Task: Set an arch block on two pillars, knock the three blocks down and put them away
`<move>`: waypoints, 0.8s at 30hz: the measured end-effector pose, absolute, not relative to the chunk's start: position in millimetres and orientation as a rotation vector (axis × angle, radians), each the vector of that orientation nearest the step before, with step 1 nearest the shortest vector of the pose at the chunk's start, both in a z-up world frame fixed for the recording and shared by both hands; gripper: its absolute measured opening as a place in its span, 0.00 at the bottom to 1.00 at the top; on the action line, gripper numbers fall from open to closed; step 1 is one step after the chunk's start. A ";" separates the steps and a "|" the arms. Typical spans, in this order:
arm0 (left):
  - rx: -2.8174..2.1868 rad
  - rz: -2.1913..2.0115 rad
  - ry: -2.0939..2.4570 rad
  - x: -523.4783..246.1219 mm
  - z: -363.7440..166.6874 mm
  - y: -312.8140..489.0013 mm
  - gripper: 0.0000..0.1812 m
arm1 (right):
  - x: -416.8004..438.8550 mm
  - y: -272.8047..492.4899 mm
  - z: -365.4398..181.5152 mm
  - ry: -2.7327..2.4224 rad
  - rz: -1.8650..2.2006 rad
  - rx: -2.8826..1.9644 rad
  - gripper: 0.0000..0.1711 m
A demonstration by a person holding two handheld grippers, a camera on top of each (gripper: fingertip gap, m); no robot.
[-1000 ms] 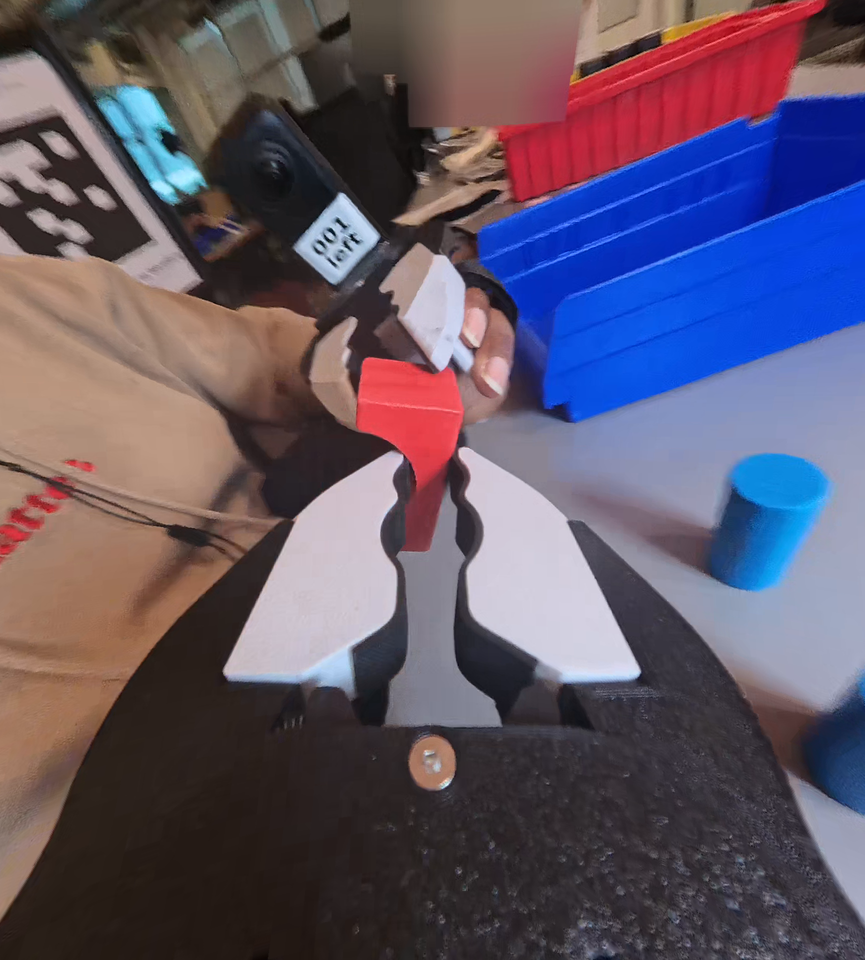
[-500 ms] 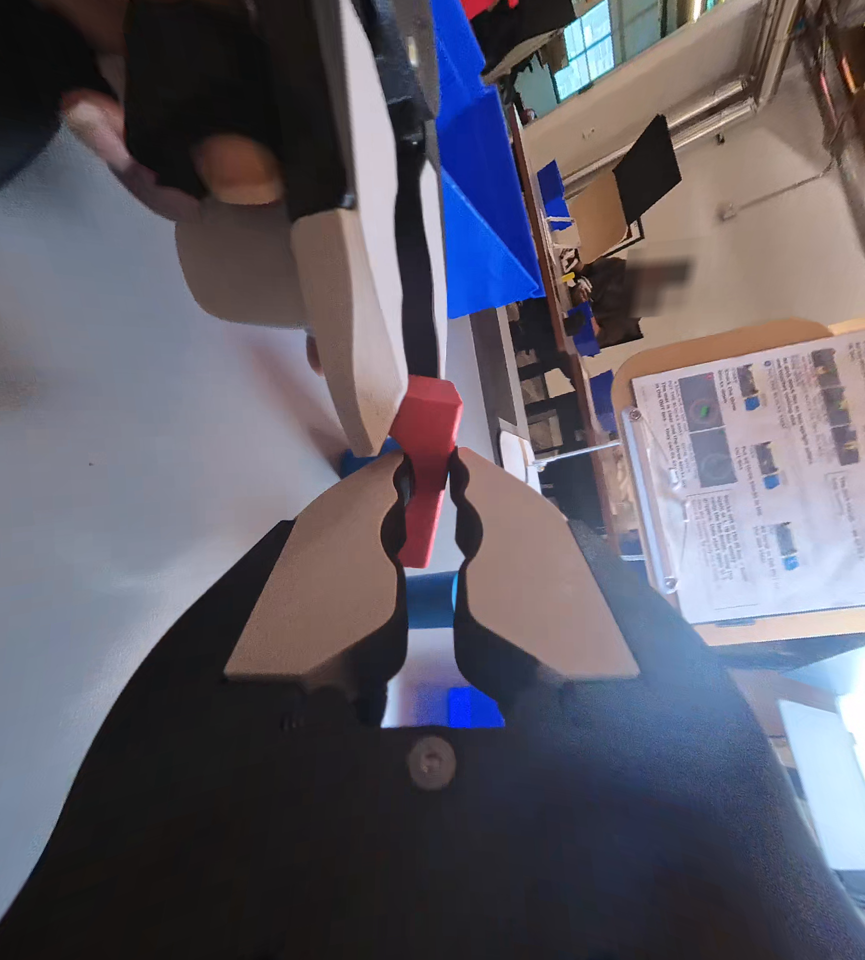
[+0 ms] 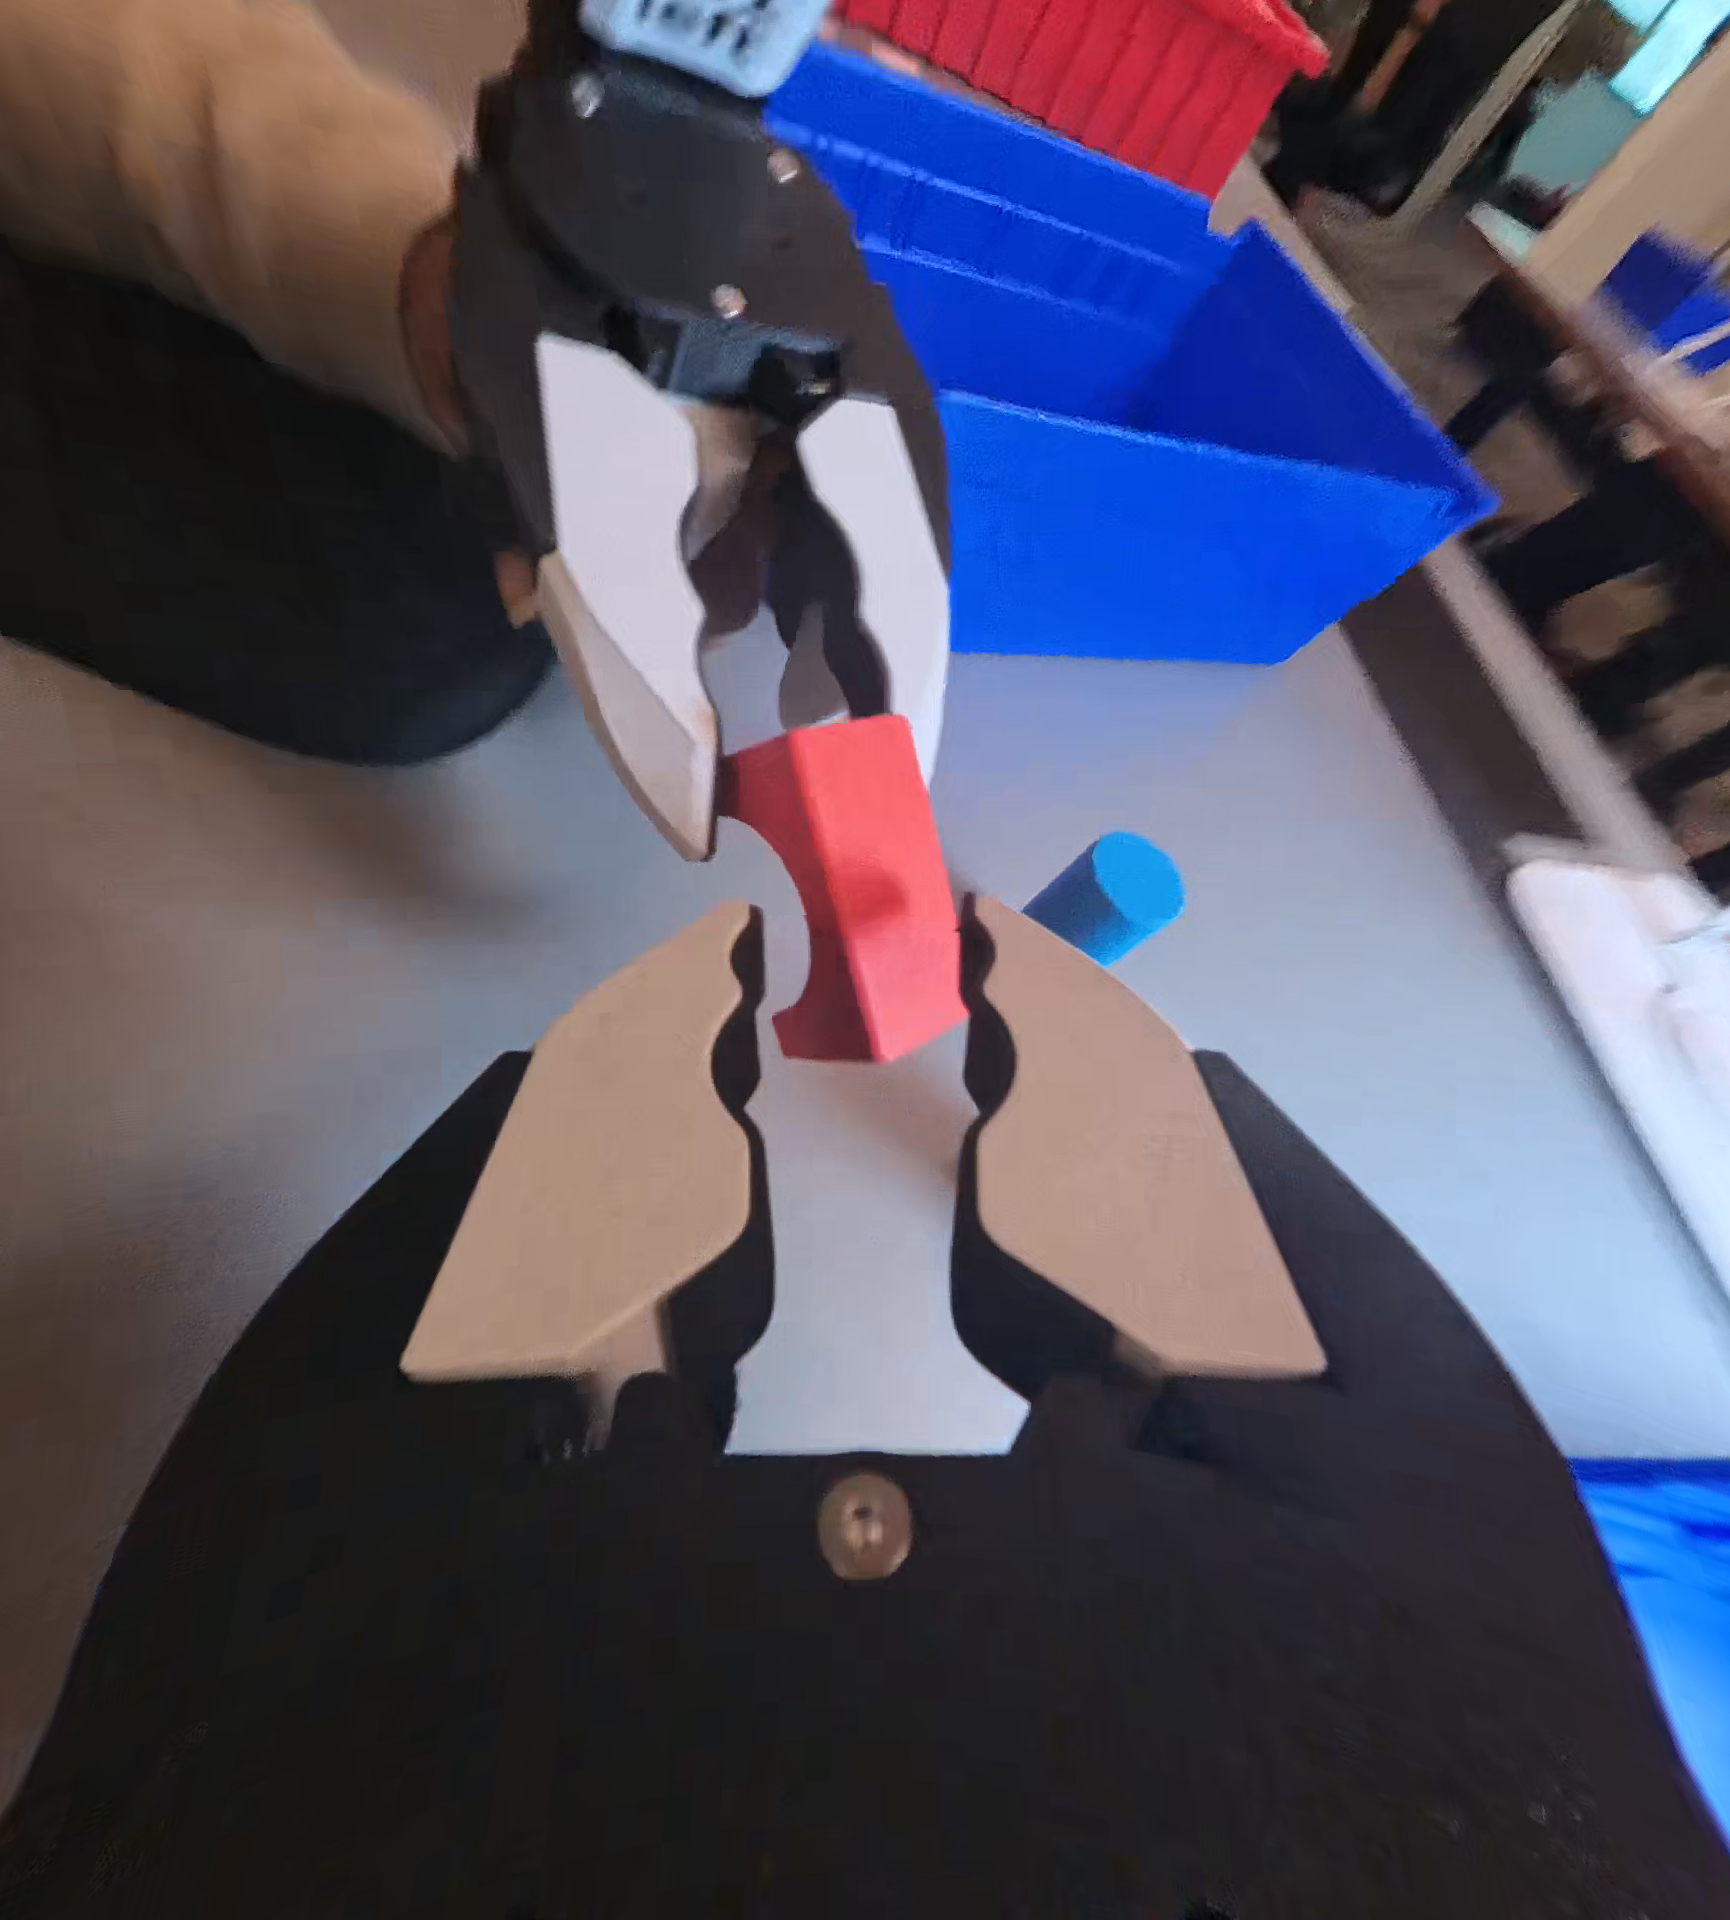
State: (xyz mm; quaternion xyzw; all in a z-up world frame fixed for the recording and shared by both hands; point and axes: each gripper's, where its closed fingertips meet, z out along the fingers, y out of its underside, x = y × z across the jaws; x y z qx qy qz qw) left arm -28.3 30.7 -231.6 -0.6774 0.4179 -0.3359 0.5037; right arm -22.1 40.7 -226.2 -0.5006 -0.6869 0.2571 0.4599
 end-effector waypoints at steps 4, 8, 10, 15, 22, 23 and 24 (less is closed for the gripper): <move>-1.648 -0.810 0.993 -30.7 -232.9 33.5 0.21 | 3.1 95.0 -224.8 -1.487 0.700 -1.482 0.26; -1.646 -0.807 0.997 -30.6 -233.7 33.4 0.21 | 23.7 139.0 -251.9 -1.406 0.529 -1.656 0.28; -1.647 -0.806 1.002 -29.9 -234.4 32.8 0.21 | 21.2 144.7 -263.9 -1.389 0.536 -1.713 0.29; -1.642 -0.805 1.017 -28.3 -235.2 30.9 0.21 | 8.8 148.2 -278.1 -1.388 0.559 -1.754 0.19; -1.644 -0.800 1.028 -27.6 -236.9 30.2 0.21 | 1.6 145.8 -278.5 -1.391 0.591 -1.750 0.18; -1.644 -0.800 1.029 -27.5 -237.0 30.0 0.21 | 1.0 145.5 -278.4 -1.392 0.592 -1.748 0.18; -1.644 -0.801 1.031 -27.4 -237.1 29.9 0.21 | 0.2 145.2 -278.3 -1.393 0.593 -1.746 0.18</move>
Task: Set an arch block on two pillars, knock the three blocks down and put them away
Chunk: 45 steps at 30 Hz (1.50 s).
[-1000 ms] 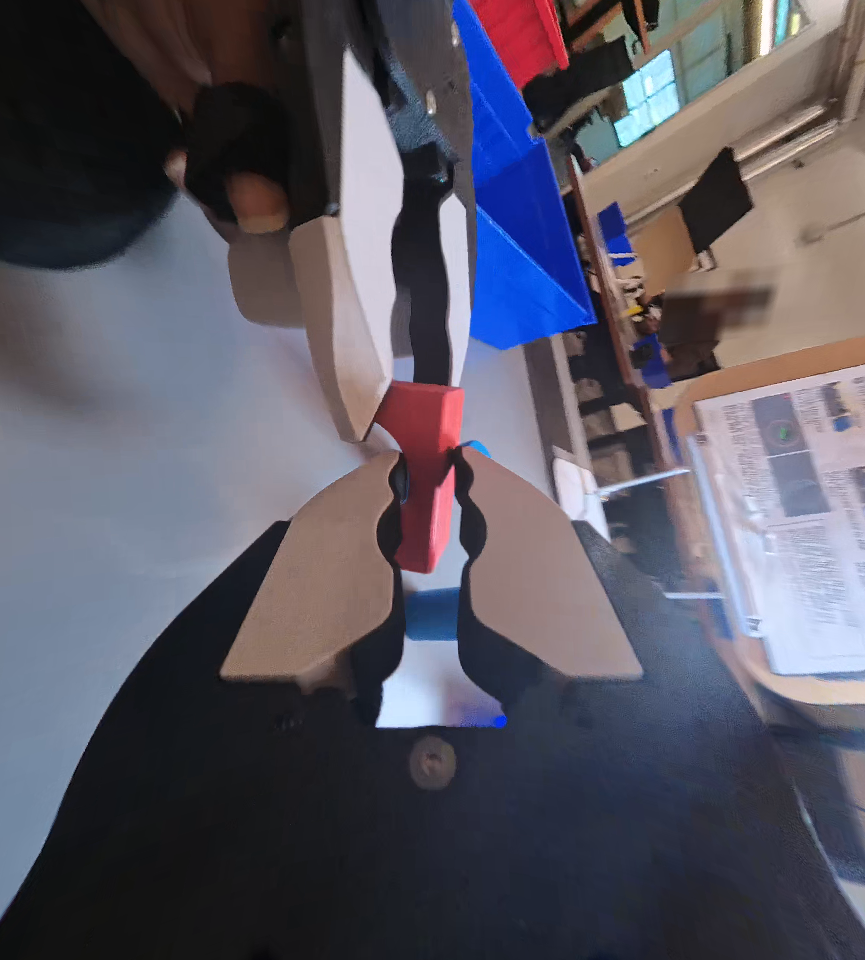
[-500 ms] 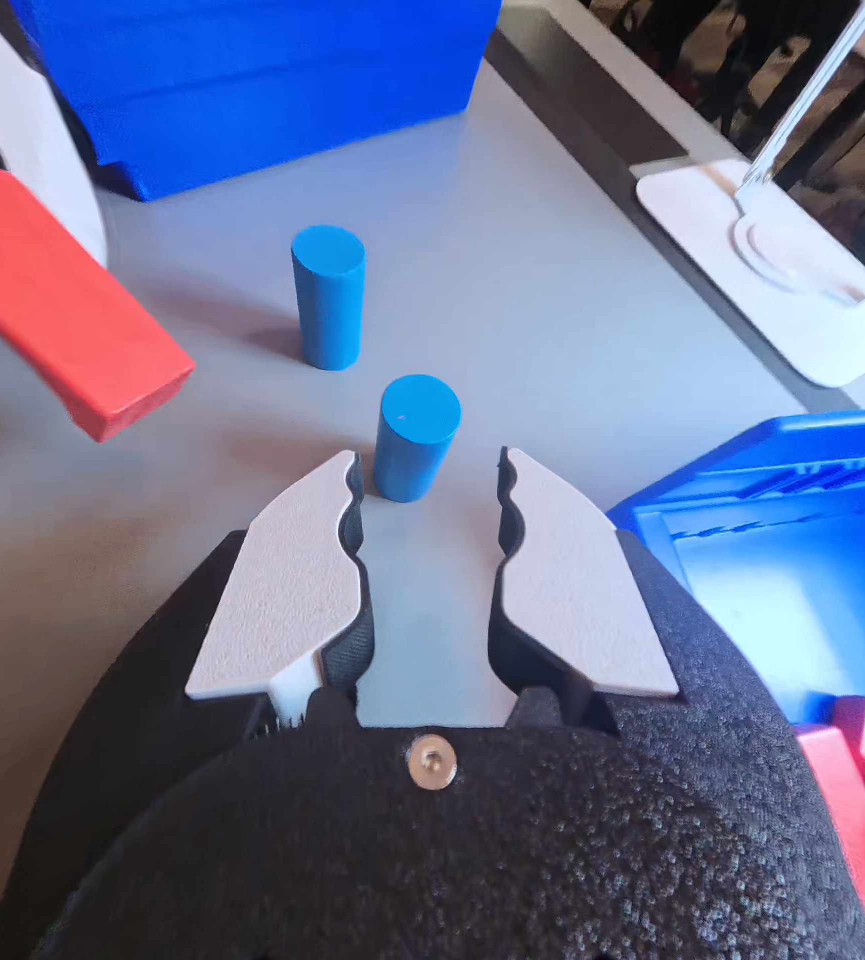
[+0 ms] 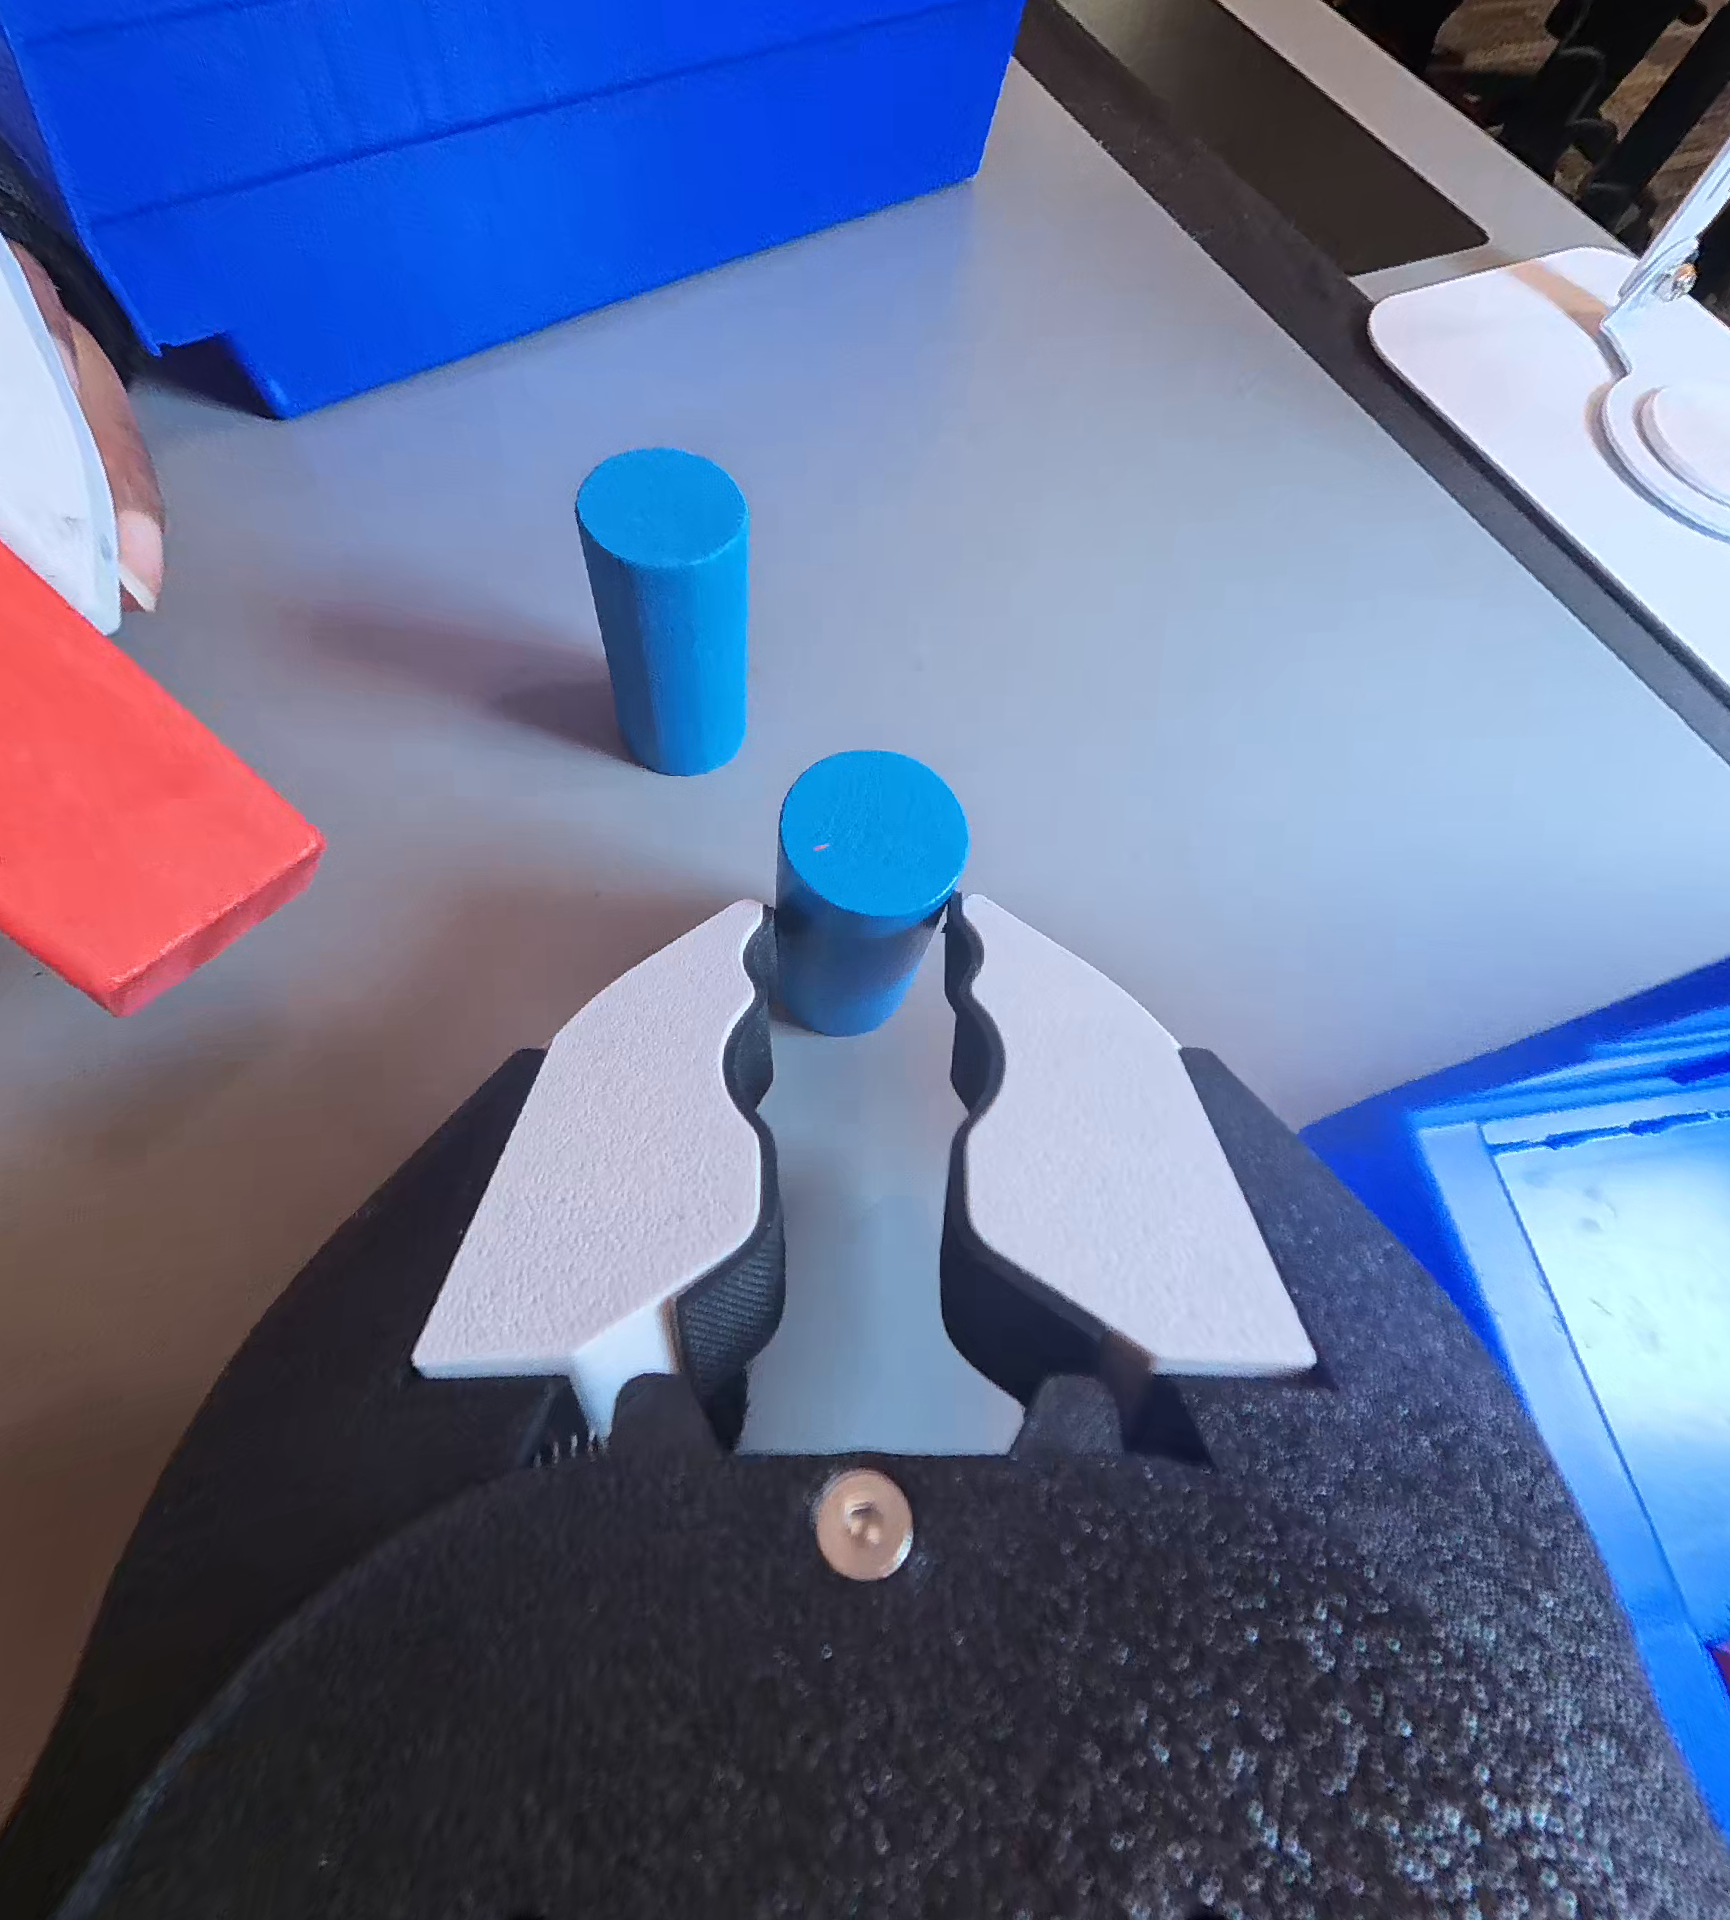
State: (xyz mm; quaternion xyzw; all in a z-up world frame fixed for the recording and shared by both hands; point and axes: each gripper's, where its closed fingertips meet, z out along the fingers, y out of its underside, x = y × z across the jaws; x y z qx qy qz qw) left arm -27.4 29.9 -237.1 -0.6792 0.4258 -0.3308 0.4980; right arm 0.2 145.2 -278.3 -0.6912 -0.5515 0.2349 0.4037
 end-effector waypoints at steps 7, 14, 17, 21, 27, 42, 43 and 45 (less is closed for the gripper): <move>-1.642 -0.802 1.029 -27.5 -236.7 29.9 0.21 | -0.9 143.4 -275.3 -1.387 0.604 -1.728 0.25; -1.578 -0.834 1.086 -22.6 -231.7 20.3 0.21 | 2.7 83.8 -212.8 -1.477 0.987 -1.450 0.28; -1.524 -0.866 1.150 -16.8 -230.8 9.1 0.21 | 1.5 36.9 -214.5 -1.681 1.142 -1.389 0.29; -1.477 -0.882 1.216 -11.4 -230.9 -2.1 0.21 | -6.3 10.6 -232.5 -1.840 1.123 -1.383 0.30; -1.481 -0.868 1.244 -9.3 -236.4 -3.8 0.21 | -11.9 3.7 -236.7 -1.877 1.086 -1.373 0.20; -1.593 -0.655 0.979 -33.8 -231.1 36.2 0.22 | -33.7 128.5 -170.8 -1.994 0.547 -1.569 0.19; -1.597 -0.651 0.982 -34.1 -232.4 36.5 0.21 | -37.9 131.0 -174.4 -2.008 0.533 -1.581 0.19; -1.603 -0.644 0.989 -34.3 -234.7 37.0 0.21 | -44.1 134.0 -183.5 -2.029 0.518 -1.605 0.19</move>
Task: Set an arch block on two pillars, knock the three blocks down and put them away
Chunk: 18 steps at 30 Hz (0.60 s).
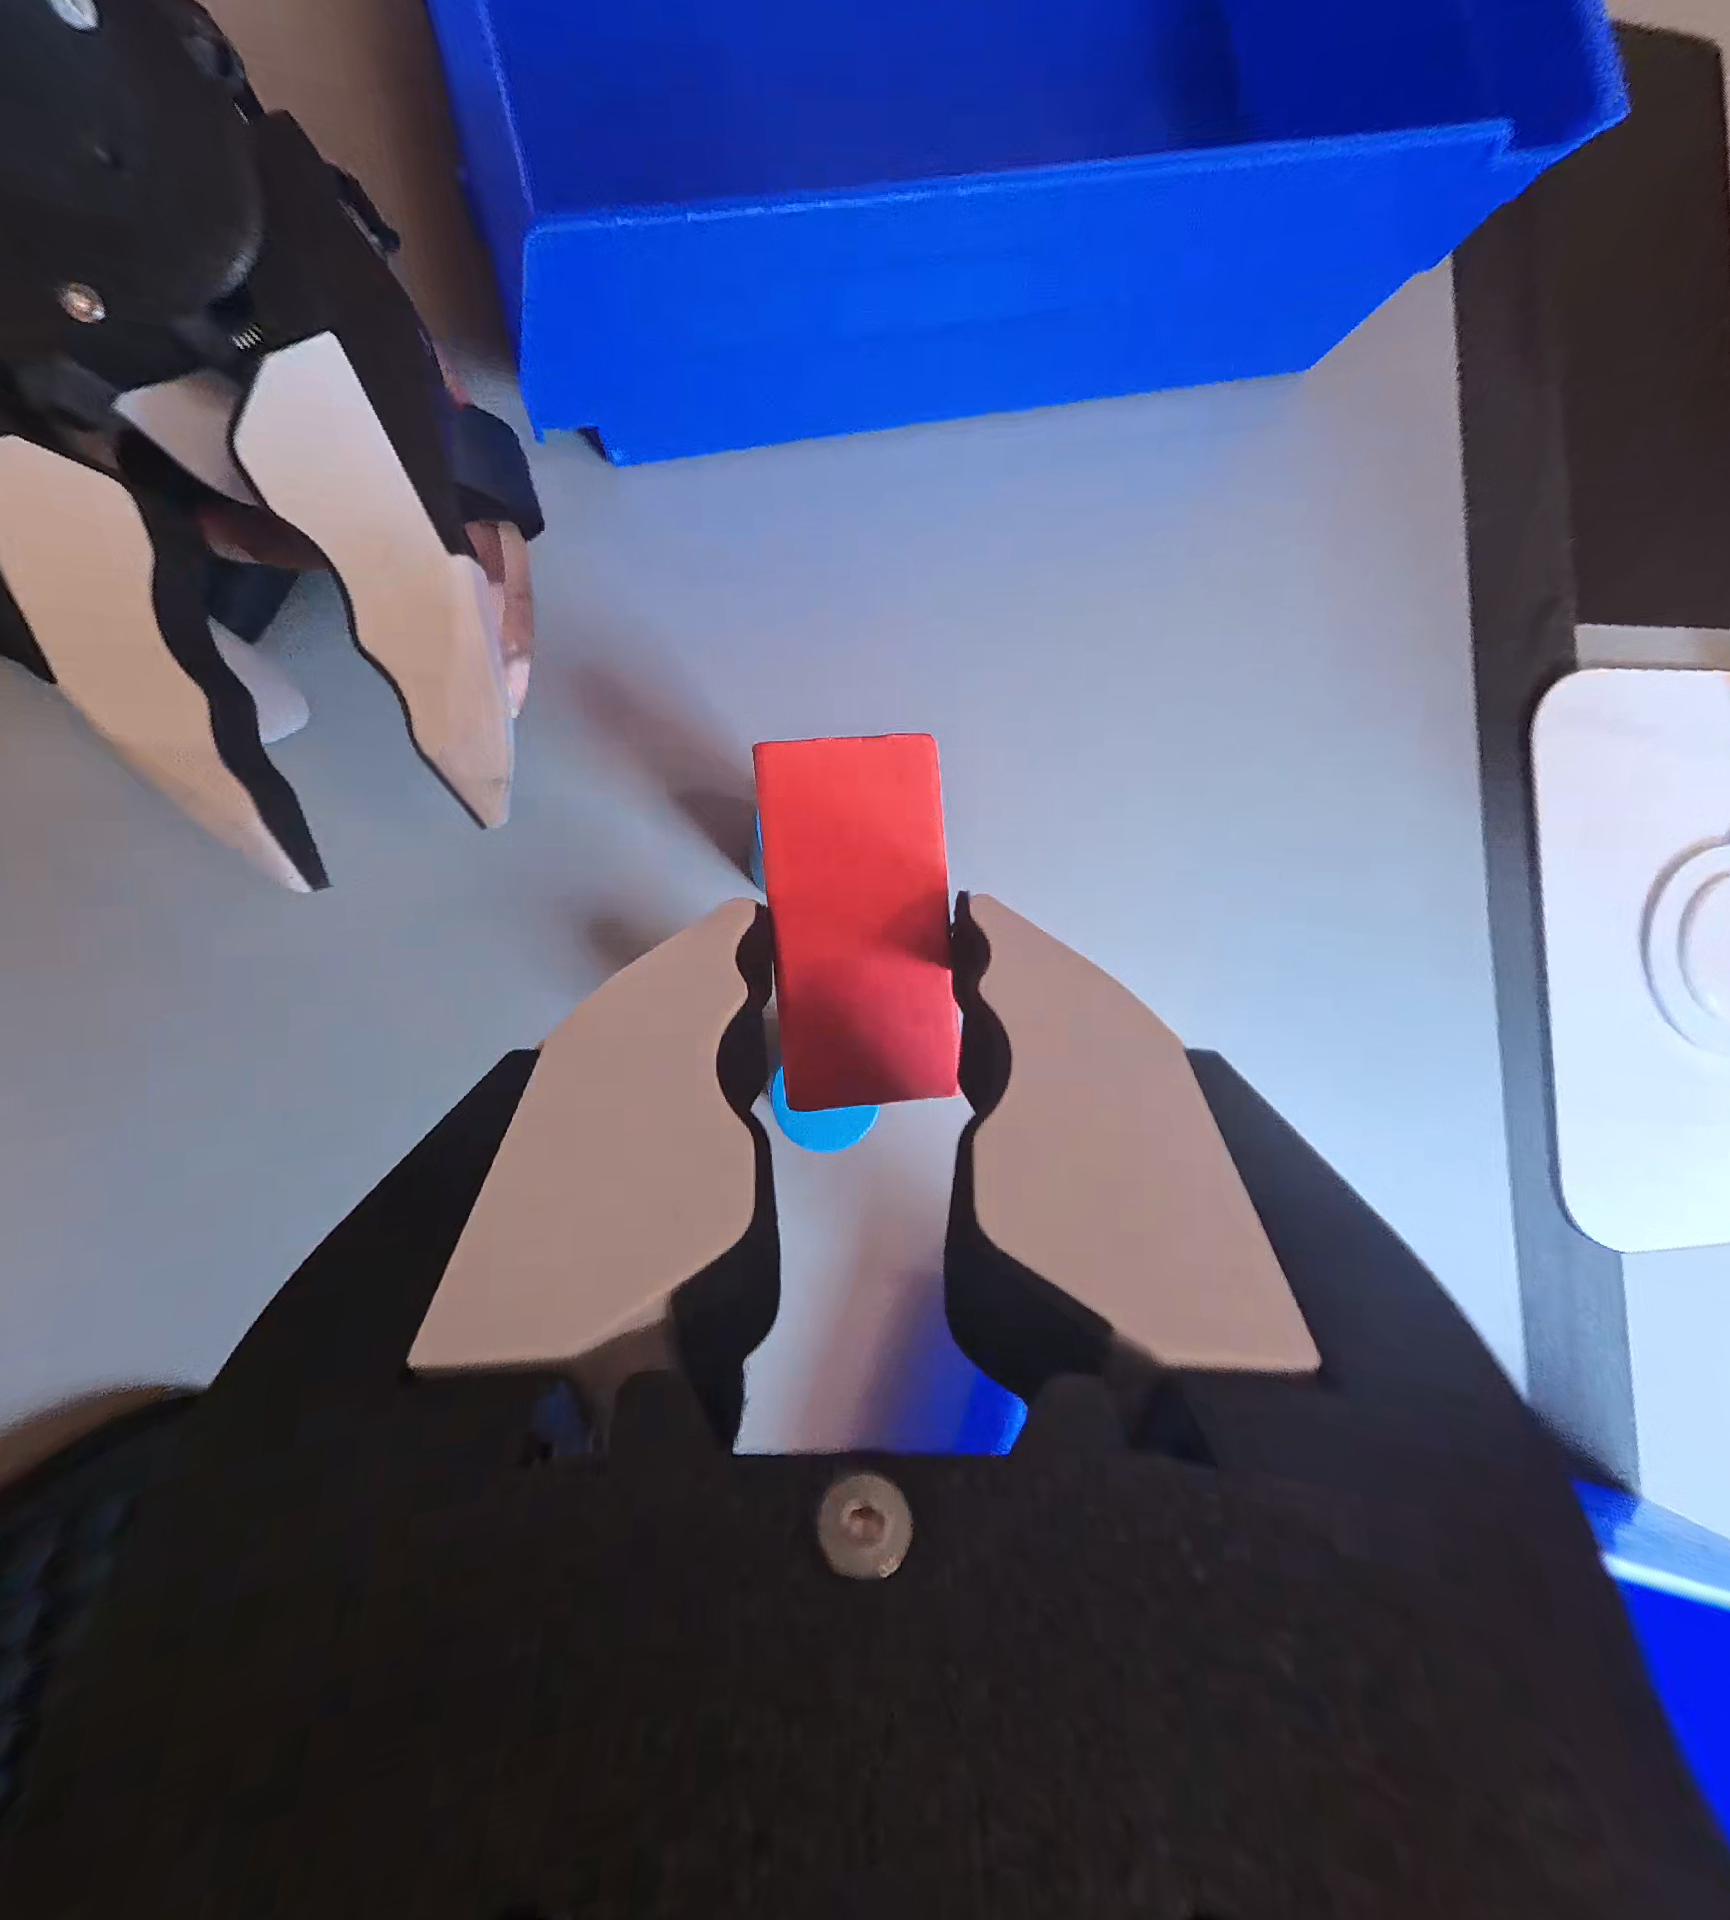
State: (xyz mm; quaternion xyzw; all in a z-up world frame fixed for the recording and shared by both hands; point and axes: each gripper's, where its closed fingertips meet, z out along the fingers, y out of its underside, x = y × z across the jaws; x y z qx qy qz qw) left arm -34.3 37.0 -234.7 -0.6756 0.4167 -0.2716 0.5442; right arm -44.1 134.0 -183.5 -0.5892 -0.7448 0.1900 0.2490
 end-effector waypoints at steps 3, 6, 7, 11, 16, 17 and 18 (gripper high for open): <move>-1.607 -0.648 0.994 -33.7 -236.5 36.5 0.21 | -47.1 135.0 -201.3 -2.056 0.507 -1.644 0.19; -1.615 -0.647 1.000 -33.1 -238.8 36.5 0.21 | -45.9 137.1 -214.5 -2.053 0.509 -1.688 0.19; -1.618 -0.648 1.003 -32.8 -239.8 36.5 0.20 | -44.8 138.1 -217.6 -2.050 0.507 -1.701 0.19; -1.627 -0.648 1.012 -32.0 -242.8 36.5 0.20 | -41.3 140.1 -223.9 -2.036 0.509 -1.725 0.19; -1.631 -0.647 1.018 -31.5 -244.4 36.5 0.20 | -39.6 139.9 -226.4 -2.035 0.506 -1.732 0.19; -1.631 -0.646 1.020 -31.4 -244.8 36.4 0.20 | -39.7 140.1 -226.8 -2.034 0.504 -1.734 0.19; -1.632 -0.645 1.021 -31.3 -245.1 36.5 0.20 | -39.6 140.2 -227.3 -2.034 0.502 -1.736 0.19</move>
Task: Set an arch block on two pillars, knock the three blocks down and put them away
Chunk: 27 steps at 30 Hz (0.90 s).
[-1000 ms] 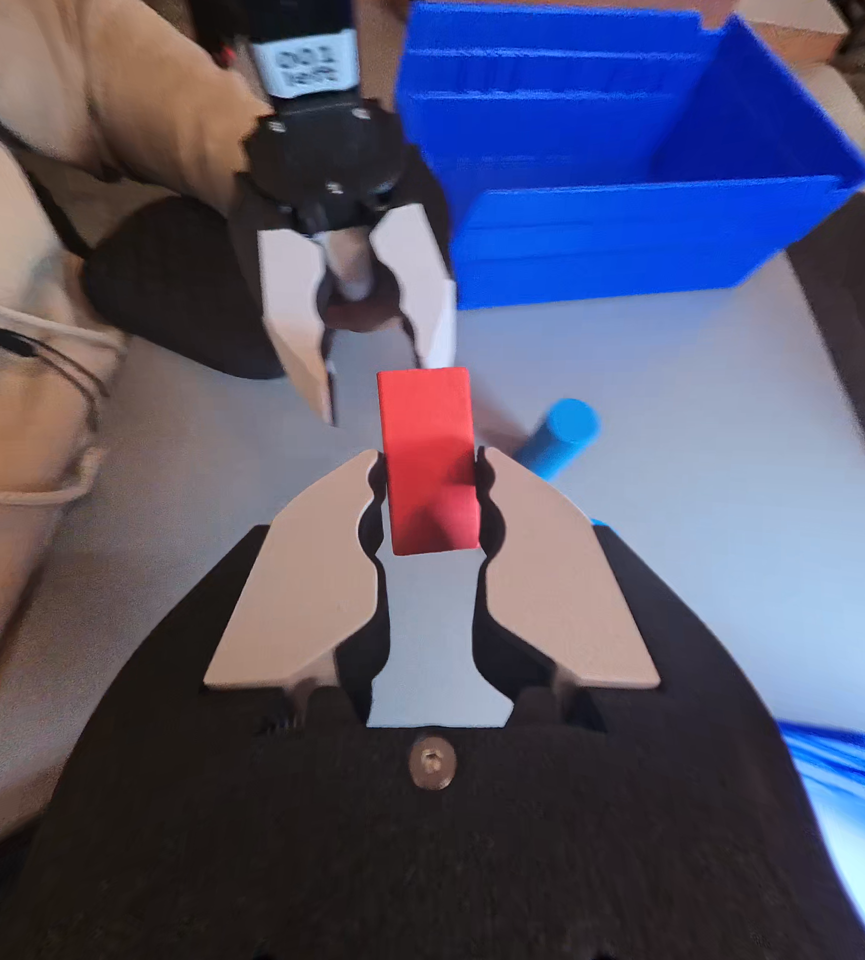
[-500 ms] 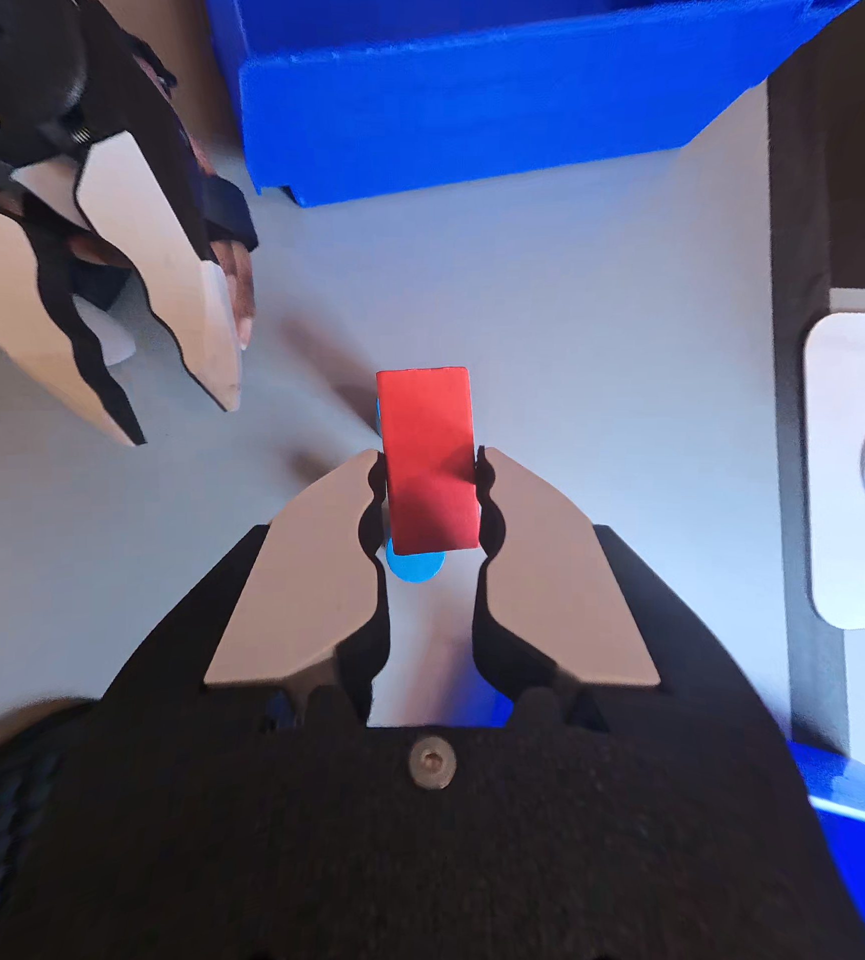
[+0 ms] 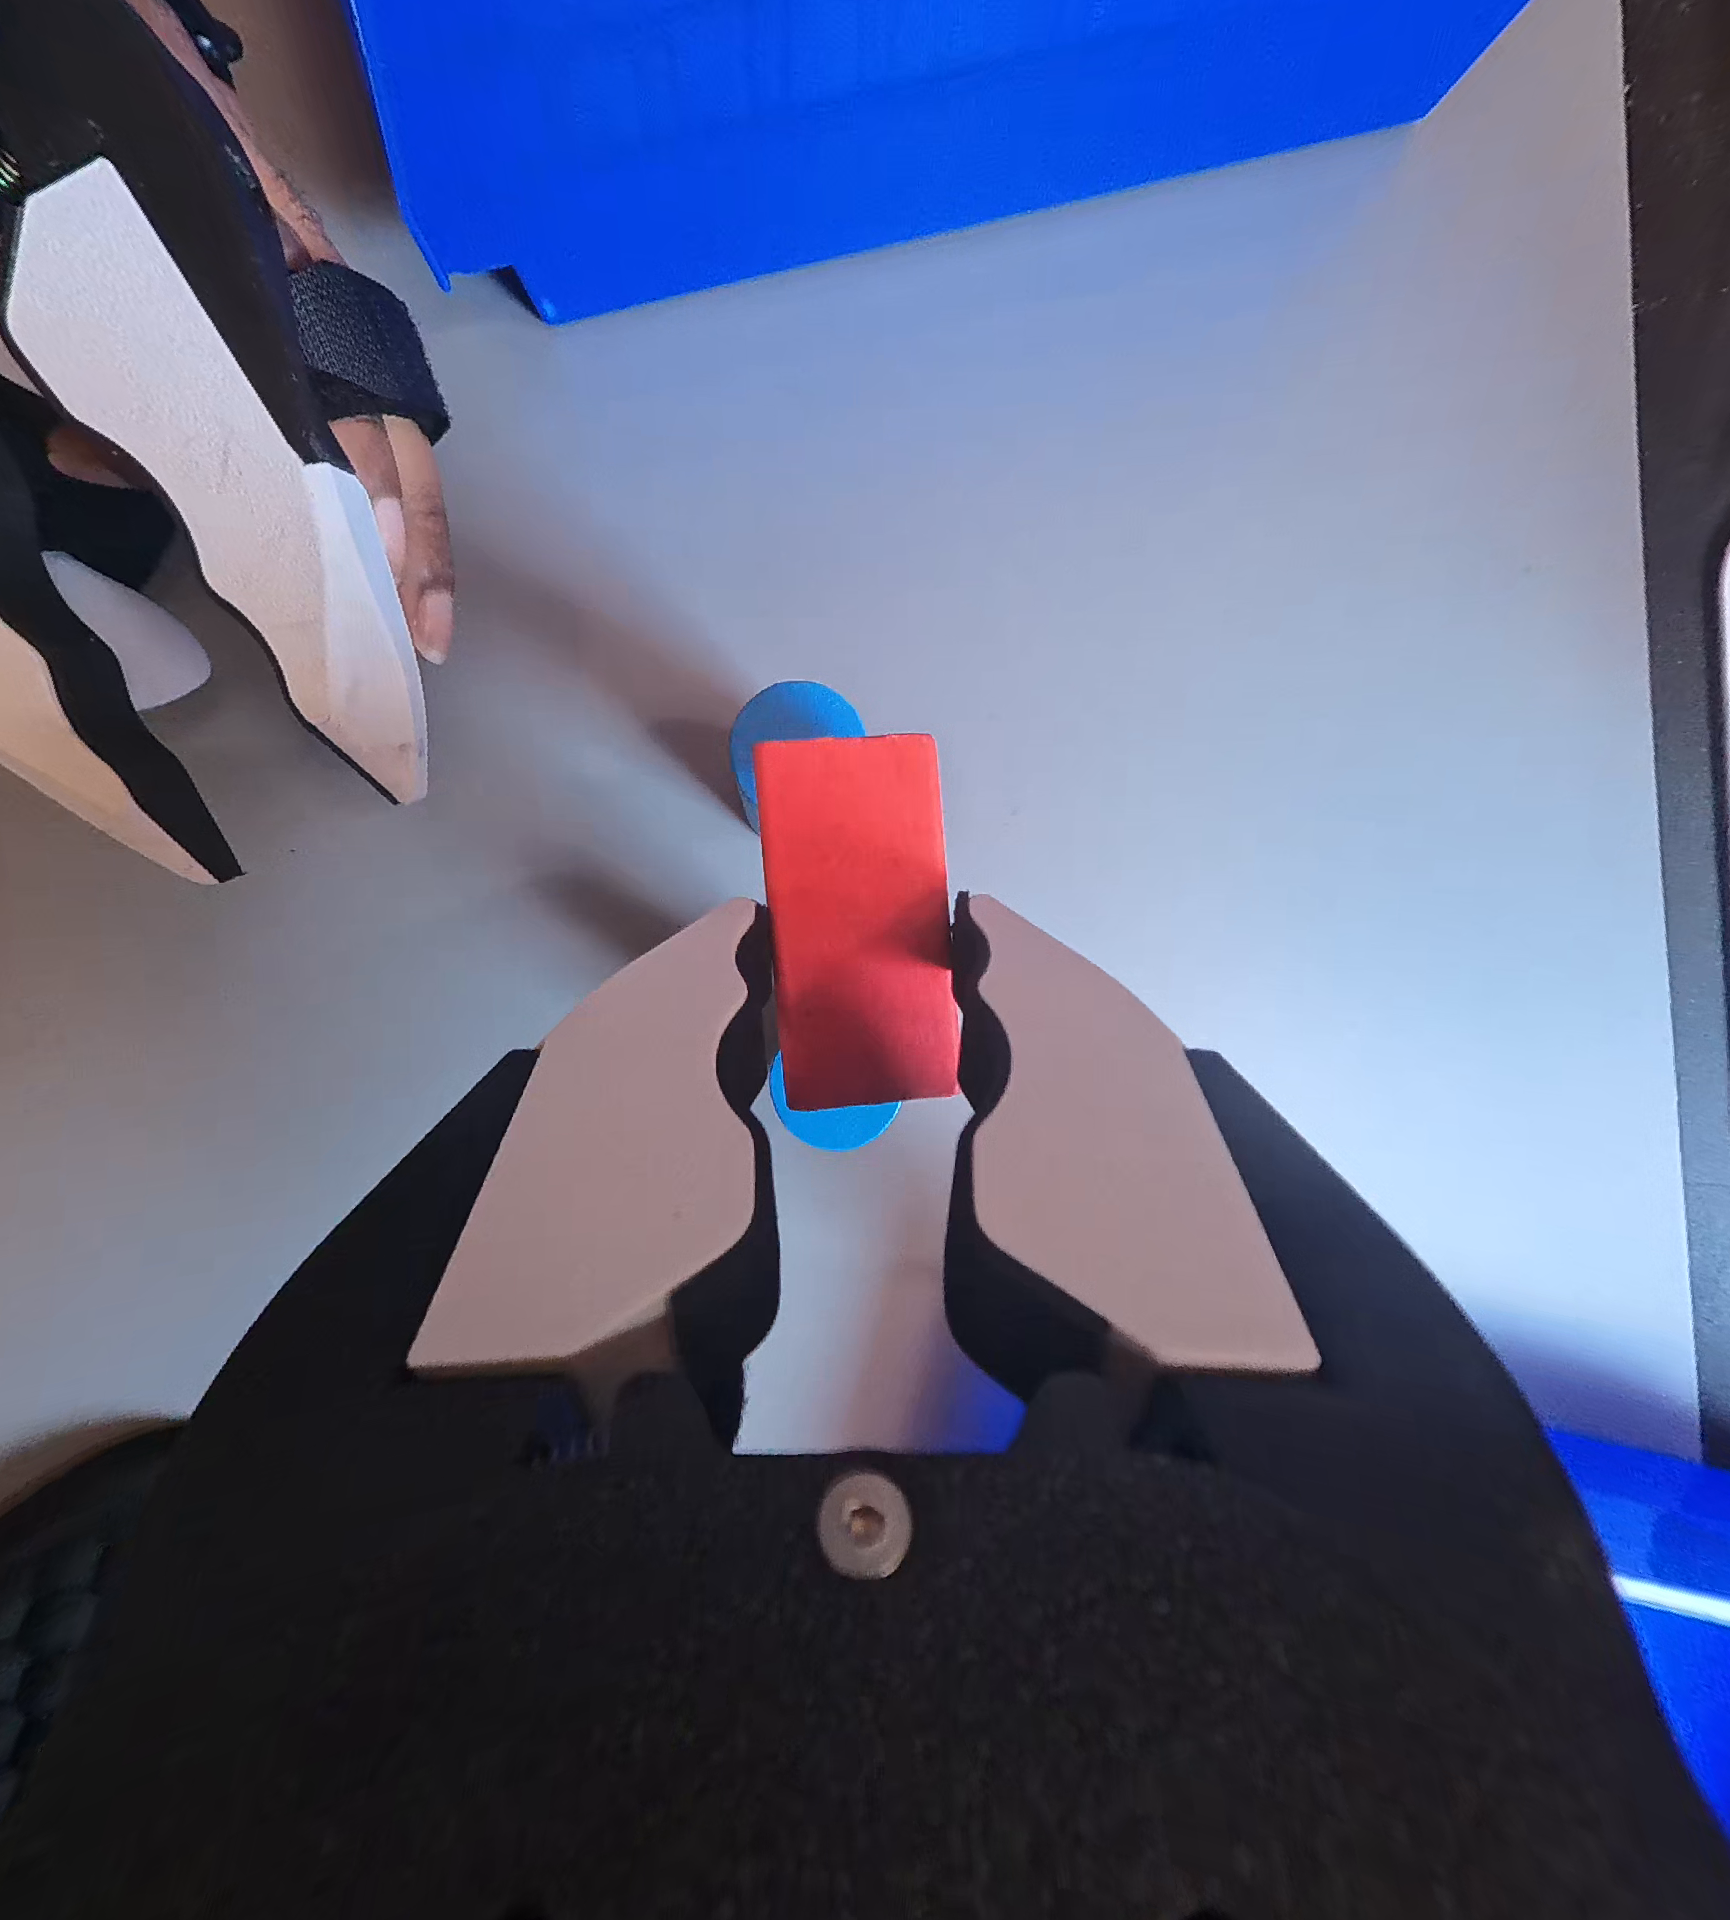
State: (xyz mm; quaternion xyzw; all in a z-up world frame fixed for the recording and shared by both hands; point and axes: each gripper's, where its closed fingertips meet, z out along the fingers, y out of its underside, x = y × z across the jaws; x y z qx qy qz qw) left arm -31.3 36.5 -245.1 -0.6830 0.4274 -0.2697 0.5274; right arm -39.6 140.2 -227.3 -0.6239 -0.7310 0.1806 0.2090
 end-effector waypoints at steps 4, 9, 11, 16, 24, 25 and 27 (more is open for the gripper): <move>-1.634 -0.645 1.024 -31.3 -245.5 36.3 0.20 | -39.2 140.0 -231.6 -2.038 0.498 -1.744 0.19; -1.636 -0.645 1.028 -30.9 -246.5 36.1 0.20 | -38.5 140.0 -236.9 -2.041 0.493 -1.749 0.19; -1.638 -0.645 1.031 -30.7 -247.1 36.0 0.20 | -38.9 140.3 -237.4 -2.038 0.492 -1.747 0.19; -1.642 -0.646 1.034 -30.6 -248.2 35.9 0.20 | -39.3 140.1 -237.3 -2.040 0.480 -1.728 0.20; -1.649 -0.644 1.038 -30.9 -249.8 36.4 0.20 | -38.5 144.0 -196.4 -1.893 0.572 -1.635 0.29; -1.651 -0.644 1.038 -31.2 -249.9 36.4 0.20 | -36.6 144.3 -186.3 -1.840 0.600 -1.612 0.28; -1.650 -0.650 1.037 -30.9 -249.8 36.1 0.20 | -29.0 145.8 -169.5 -1.727 0.629 -1.564 0.28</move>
